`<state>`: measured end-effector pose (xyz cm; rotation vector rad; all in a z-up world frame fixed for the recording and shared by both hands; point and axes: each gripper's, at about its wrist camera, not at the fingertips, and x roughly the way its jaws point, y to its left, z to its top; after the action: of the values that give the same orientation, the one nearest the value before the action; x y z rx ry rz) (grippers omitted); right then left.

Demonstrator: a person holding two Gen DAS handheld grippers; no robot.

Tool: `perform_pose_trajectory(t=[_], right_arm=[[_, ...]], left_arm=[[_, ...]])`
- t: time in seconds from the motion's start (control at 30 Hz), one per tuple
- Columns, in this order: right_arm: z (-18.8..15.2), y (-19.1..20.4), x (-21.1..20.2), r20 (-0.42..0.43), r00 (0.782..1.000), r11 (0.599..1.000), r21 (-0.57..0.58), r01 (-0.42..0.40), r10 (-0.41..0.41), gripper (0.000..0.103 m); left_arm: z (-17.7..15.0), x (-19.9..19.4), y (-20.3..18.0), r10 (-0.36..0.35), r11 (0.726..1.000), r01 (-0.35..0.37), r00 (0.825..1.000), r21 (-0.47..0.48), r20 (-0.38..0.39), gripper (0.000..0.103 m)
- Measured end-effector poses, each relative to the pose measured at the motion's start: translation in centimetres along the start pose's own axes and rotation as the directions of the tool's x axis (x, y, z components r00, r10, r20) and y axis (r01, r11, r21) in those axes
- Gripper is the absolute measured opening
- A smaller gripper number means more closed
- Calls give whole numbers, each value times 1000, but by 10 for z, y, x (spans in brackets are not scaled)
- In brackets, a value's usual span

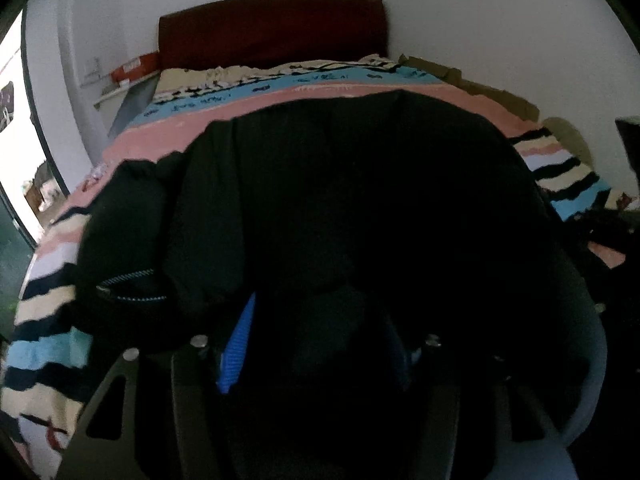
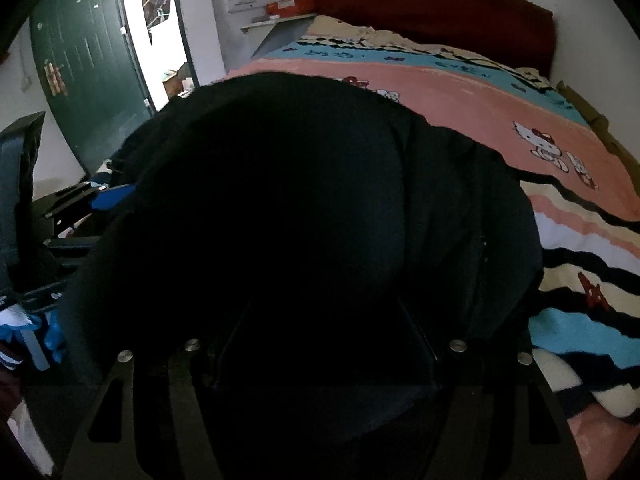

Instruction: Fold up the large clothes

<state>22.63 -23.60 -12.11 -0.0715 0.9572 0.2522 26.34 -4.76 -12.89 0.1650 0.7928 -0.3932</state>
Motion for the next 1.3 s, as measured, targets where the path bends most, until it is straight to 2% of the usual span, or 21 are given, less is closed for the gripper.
perform_pose_trajectory(t=[0.17, 0.4, 0.57, 0.7, 0.83, 1.07, 1.17, 1.3], right_arm=[[5, -1, 24, -16, 999, 1000, -8, 29, -29, 70], [15, -8, 49, -48, 997, 998, -13, 62, -62, 70], [12, -6, 41, -77, 995, 998, -5, 56, -56, 70], [7, -2, 18, -95, 995, 999, 6, 36, -36, 70], [9, 2, -4, -70, 997, 999, 21, 24, -22, 72], [42, 0, -37, 58, 998, 998, 66, -7, 3, 76], [55, 5, -34, 82, 997, 997, 70, -20, 14, 77], [55, 14, -25, 79, 996, 998, 46, -48, 45, 77]], left_arm=[[0, 19, 2, -17, 1000, 17, 1000, -14, 11, 57], [9, 38, -1, 12, 1000, -12, 1000, -3, -9, 57], [5, 21, -9, 48, 999, -48, 999, 21, -21, 57], [2, 0, -10, 29, 999, -28, 999, 32, -28, 57], [10, -25, 0, -25, 1000, 25, 1000, -8, -11, 57], [40, -47, 17, -84, 992, 91, 993, -83, 83, 57], [45, -41, 17, -101, 990, 109, 991, -91, 85, 57], [37, -27, 8, -93, 993, 96, 994, -63, 49, 57]])
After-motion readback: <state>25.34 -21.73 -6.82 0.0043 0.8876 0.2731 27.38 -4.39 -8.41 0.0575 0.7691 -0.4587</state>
